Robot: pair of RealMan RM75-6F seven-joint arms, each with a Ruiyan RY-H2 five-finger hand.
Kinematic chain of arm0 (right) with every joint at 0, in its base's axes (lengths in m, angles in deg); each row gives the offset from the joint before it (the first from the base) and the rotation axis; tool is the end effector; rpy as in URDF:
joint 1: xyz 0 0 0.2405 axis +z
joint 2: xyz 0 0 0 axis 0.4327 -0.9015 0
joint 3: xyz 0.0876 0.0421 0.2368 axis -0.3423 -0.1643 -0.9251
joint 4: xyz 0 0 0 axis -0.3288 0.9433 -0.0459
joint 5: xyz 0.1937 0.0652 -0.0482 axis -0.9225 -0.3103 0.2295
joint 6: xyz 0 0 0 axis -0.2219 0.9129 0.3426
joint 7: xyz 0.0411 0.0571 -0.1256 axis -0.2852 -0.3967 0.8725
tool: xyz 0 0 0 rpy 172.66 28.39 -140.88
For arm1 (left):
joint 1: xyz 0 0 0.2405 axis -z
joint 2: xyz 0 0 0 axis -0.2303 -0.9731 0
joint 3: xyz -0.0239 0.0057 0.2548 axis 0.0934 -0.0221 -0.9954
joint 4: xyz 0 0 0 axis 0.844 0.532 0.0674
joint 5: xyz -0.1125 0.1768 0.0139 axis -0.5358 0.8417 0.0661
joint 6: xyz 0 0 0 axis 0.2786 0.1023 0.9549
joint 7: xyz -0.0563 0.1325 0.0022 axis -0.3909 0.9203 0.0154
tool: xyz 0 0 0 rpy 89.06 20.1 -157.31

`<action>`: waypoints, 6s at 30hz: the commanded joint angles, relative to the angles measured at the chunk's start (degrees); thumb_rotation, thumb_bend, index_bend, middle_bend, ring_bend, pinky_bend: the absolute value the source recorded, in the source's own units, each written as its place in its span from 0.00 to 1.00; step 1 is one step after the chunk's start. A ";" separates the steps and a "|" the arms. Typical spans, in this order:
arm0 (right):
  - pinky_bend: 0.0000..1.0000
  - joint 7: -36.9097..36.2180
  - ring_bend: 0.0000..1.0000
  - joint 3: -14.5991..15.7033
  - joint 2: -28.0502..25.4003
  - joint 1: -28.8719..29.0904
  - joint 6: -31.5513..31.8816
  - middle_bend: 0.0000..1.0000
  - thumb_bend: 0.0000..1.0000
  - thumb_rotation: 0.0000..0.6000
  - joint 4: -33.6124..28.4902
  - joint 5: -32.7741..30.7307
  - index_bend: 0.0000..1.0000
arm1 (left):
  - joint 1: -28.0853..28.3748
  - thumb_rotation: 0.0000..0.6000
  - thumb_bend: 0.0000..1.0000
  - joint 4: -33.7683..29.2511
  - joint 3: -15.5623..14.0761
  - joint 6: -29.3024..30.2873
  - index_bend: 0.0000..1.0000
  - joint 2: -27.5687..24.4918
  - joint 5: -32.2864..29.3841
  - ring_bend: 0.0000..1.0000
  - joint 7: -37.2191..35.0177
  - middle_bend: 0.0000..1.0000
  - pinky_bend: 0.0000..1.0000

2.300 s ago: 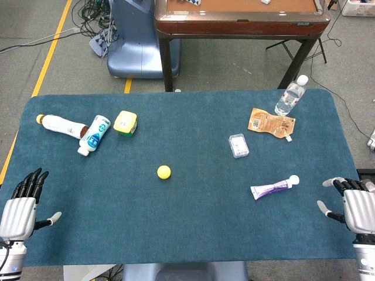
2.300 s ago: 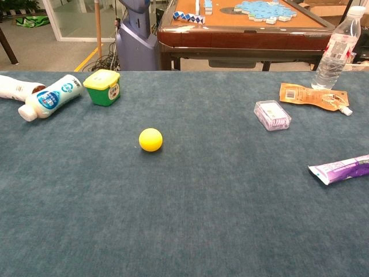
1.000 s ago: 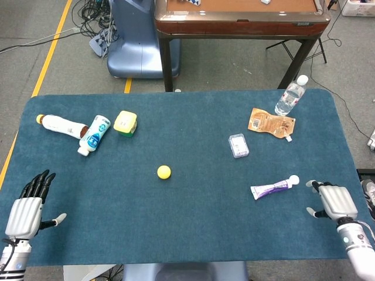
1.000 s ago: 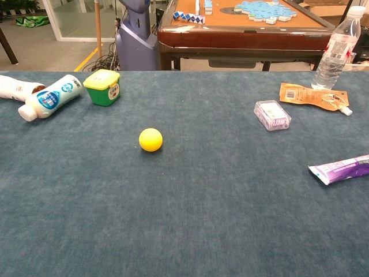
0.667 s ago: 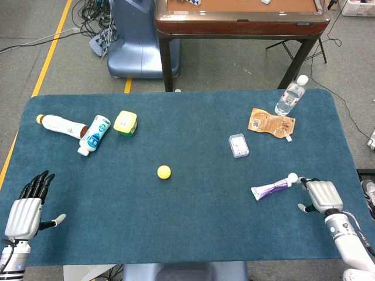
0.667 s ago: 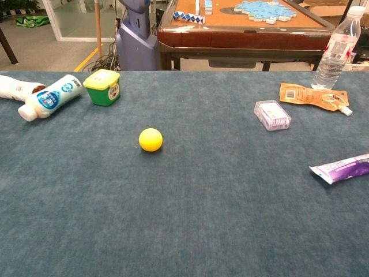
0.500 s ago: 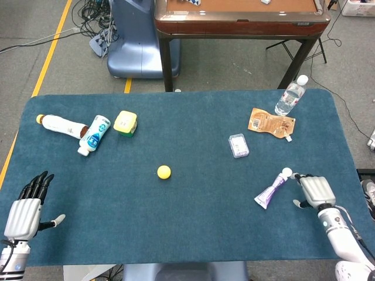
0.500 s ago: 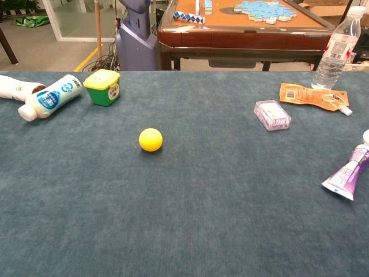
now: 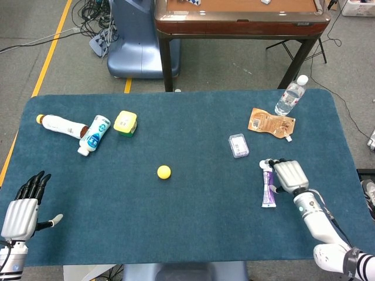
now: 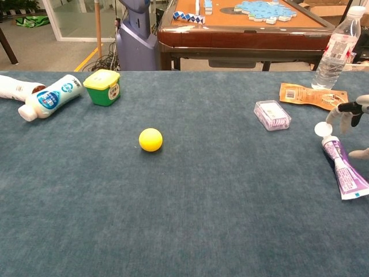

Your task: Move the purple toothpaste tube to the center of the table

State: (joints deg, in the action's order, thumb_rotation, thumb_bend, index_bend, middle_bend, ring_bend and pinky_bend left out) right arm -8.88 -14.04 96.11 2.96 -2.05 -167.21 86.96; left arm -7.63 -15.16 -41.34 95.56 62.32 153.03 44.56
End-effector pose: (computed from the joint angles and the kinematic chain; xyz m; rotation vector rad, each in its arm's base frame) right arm -0.2781 -0.3080 0.0631 1.7485 -0.9446 0.5353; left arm -0.2883 0.1846 0.1353 -1.3560 -0.9264 -0.9275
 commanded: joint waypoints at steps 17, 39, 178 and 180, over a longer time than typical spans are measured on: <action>0.28 -8.56 0.28 7.44 -0.29 -1.07 2.24 0.37 0.28 1.00 -3.39 17.01 0.23 | -0.30 1.00 0.04 0.18 -0.41 0.44 0.00 -0.07 1.30 0.00 -0.82 0.00 0.08; 0.20 -1.00 0.28 11.00 -3.91 -1.99 0.57 0.40 0.28 1.00 -2.73 14.15 0.23 | -1.02 1.00 0.04 0.24 -0.60 1.16 0.00 -0.05 1.61 0.00 -1.04 0.00 0.08; 0.38 3.12 0.59 3.87 -7.48 5.12 -2.02 0.72 0.80 1.00 -9.80 4.02 0.81 | 4.72 1.00 0.05 1.09 0.50 -4.76 0.00 -6.06 6.21 0.00 -6.36 0.00 0.08; 0.38 3.00 0.59 3.26 -9.91 6.64 -3.61 0.73 0.81 1.00 -12.31 4.73 0.82 | 6.51 1.00 0.04 1.02 0.68 -6.59 0.00 -7.16 7.44 0.02 -8.01 0.00 0.10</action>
State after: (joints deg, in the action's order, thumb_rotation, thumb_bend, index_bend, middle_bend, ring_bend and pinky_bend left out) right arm -5.32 -9.99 88.46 8.00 -4.01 -177.20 90.66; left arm -2.51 -14.01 -40.90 90.41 56.19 159.40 37.90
